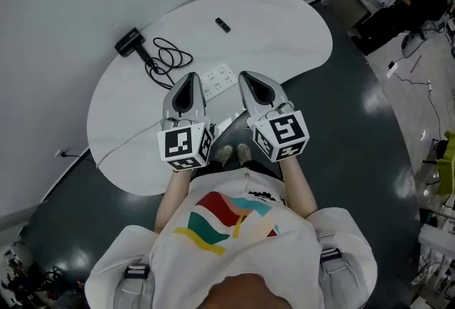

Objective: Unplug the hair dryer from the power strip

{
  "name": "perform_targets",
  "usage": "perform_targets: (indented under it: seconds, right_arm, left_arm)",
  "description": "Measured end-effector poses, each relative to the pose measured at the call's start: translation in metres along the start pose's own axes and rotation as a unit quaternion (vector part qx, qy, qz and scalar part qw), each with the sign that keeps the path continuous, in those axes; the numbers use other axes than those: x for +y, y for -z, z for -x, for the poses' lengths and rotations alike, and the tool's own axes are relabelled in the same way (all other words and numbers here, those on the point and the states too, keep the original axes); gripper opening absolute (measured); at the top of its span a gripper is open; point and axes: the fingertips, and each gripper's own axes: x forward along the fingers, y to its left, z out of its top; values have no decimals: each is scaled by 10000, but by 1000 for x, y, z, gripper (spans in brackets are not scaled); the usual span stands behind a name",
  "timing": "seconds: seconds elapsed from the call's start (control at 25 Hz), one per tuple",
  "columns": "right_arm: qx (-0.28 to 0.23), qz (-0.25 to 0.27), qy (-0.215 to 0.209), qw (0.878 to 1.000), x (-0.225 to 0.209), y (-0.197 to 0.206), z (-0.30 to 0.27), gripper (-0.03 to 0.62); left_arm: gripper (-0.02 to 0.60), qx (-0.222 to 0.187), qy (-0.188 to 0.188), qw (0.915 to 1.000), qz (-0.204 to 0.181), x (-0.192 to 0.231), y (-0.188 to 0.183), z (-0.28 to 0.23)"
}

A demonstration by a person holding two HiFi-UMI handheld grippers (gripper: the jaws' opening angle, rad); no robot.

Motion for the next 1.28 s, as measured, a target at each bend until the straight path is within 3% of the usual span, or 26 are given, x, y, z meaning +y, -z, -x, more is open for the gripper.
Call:
perform_targets:
  seconds: [0.24, 0.36, 0.6, 0.8, 0.92, 1.08, 1.2, 1.28]
  right_arm:
    - [247, 166, -490, 9984, 15, -3, -30, 14]
    - [359, 71, -861, 9956, 23, -2, -43, 118]
    - [966, -235, -1233, 9874, 24, 20, -75, 170]
    - [1755, -175, -1492, 9729, 20, 63, -100, 167]
    - [2270, 164, -1659, 9595, 17, 92, -113, 170]
    - [2867, 1109, -1864, 9331, 14, 130, -123, 163]
    - [3345, 1777, -2034, 9029, 16, 158, -123, 158]
    - [3719, 2095, -2237, 8762, 19, 178, -120, 160]
  left_arm:
    - [0, -123, -536, 9985, 73, 46, -8, 13]
    - [0, -137, -675, 9976, 86, 57, -8, 16]
    - [0, -279, -455, 9986, -62, 59, -6, 14]
    - [0, 28, -408, 9991, -111, 64, 22, 13]
    - [2, 159, -518, 9985, -63, 70, 33, 18]
    - [2, 236, -557, 9982, 9, 75, 45, 20]
    - [14, 294, -374, 9988, 88, 72, 53, 23]
    - [35, 372, -331, 9987, 146, 72, 60, 24]
